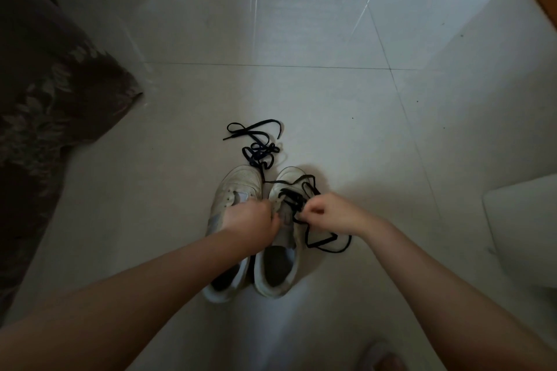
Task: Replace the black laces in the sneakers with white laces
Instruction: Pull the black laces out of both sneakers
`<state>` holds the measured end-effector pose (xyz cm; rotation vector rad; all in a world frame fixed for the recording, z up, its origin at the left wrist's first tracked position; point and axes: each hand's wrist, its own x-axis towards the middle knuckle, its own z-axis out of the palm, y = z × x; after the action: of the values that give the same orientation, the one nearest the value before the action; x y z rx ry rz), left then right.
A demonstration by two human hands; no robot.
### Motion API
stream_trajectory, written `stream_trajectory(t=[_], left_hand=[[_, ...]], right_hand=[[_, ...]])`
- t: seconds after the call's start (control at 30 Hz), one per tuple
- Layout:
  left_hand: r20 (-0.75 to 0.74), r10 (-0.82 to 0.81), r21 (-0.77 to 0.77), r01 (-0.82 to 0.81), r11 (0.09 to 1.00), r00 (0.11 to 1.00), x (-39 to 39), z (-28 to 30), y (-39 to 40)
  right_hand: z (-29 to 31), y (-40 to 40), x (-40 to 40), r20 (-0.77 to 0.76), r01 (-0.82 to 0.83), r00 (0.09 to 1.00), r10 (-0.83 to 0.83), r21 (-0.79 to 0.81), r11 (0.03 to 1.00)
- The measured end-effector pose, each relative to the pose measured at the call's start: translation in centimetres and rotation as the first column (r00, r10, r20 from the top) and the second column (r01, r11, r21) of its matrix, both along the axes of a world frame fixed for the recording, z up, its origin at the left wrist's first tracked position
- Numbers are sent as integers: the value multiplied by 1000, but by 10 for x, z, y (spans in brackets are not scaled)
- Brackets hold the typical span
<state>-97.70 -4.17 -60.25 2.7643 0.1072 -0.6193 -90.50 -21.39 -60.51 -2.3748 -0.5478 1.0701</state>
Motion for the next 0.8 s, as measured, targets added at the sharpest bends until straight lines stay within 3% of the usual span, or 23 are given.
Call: stream_trajectory(t=[0.13, 0.2, 0.3, 0.47, 0.57, 0.7, 0.8], left_hand=[[190, -95, -15, 100, 995, 977, -9, 6, -1], [238, -178, -42, 193, 980, 955, -13, 8, -6], [117, -191, -114, 204, 972, 975, -15, 6, -17], [3, -51, -215, 50, 975, 999, -9, -1, -17], [-32, 14, -231, -21, 973, 999, -8, -3, -18], [-38, 11, -222, -19, 975, 999, -9, -3, -17], [-13, 5, -218, -8, 976, 1000, -12, -4, -20]], right_hand=[[-19, -5, -6, 192, 175, 966, -172, 5, 985], [-19, -1, -9, 141, 253, 955, -262, 76, 964], [-15, 8, -11, 69, 270, 959, -273, 52, 961], [-7, 16, -8, 48, 146, 988, -146, -1, 989], [4, 22, -5, 5, 162, 987, -163, 57, 985], [11, 27, 1, -45, 103, 994, -103, 4, 995], [19, 32, 12, -214, 206, 958, -190, 54, 977]])
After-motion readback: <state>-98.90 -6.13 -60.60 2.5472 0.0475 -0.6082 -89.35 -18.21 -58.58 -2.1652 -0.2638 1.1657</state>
